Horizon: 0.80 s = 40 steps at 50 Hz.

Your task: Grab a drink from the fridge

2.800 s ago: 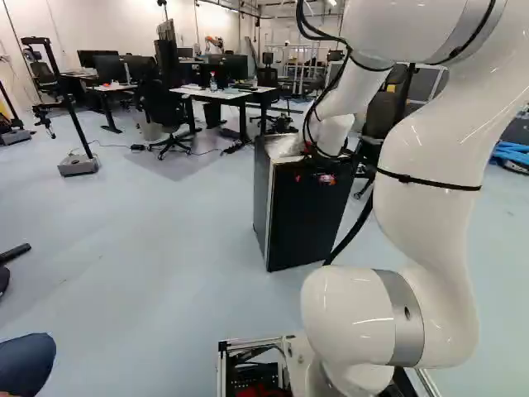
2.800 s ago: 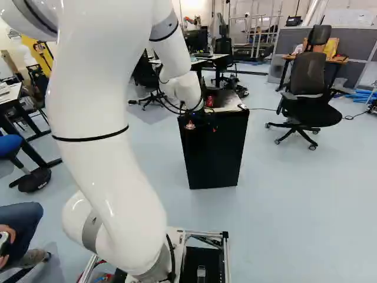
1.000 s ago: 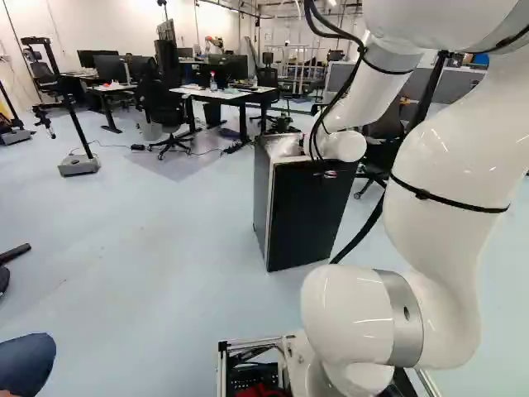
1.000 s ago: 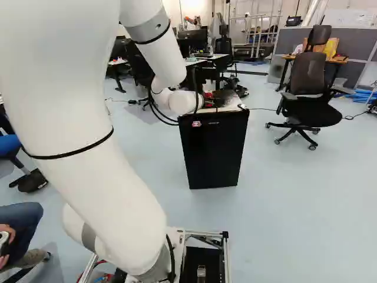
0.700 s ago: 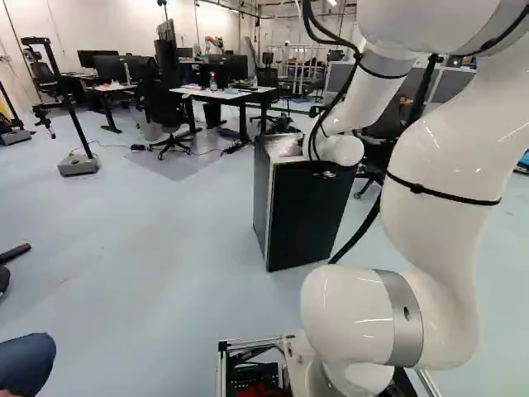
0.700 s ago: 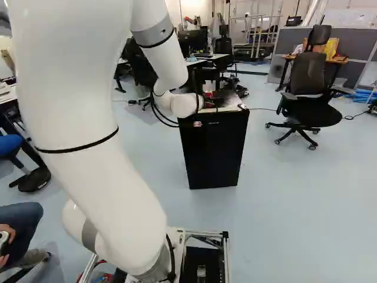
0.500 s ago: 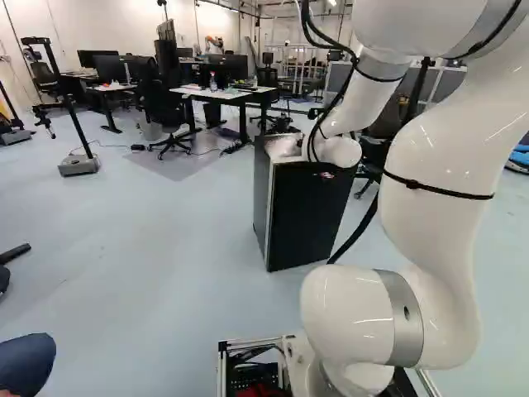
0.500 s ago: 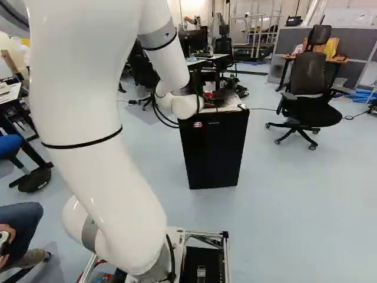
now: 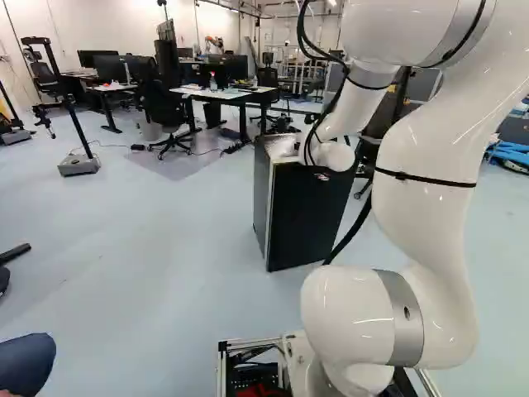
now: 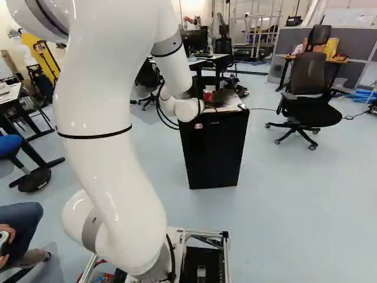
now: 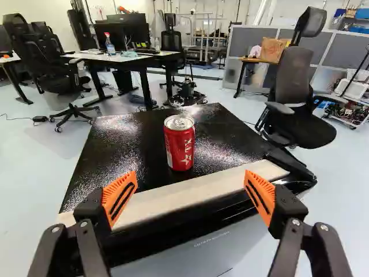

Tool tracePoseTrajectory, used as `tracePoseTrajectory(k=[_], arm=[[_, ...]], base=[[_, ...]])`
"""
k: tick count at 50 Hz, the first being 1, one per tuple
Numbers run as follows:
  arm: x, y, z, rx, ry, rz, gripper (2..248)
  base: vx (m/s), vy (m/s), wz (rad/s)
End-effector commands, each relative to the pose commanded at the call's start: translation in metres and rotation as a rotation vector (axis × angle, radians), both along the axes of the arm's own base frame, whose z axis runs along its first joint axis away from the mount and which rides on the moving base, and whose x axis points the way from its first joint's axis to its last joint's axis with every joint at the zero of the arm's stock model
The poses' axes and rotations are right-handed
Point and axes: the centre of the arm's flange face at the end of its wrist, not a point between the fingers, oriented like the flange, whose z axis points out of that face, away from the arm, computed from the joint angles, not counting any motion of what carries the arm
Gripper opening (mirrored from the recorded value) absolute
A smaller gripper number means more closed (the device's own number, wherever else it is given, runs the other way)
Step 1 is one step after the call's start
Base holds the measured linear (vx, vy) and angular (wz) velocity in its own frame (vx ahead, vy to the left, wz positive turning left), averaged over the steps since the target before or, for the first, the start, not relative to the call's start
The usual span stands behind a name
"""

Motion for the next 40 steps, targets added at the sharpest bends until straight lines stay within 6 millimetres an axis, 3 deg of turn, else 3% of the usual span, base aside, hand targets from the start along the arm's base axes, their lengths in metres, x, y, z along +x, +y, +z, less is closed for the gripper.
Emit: tracePoseTrajectory(k=[40], arm=[[0.036,-0.001,0.001,-0.017,-0.084,0.015,247]], base=[[0.000,0.000,0.000]])
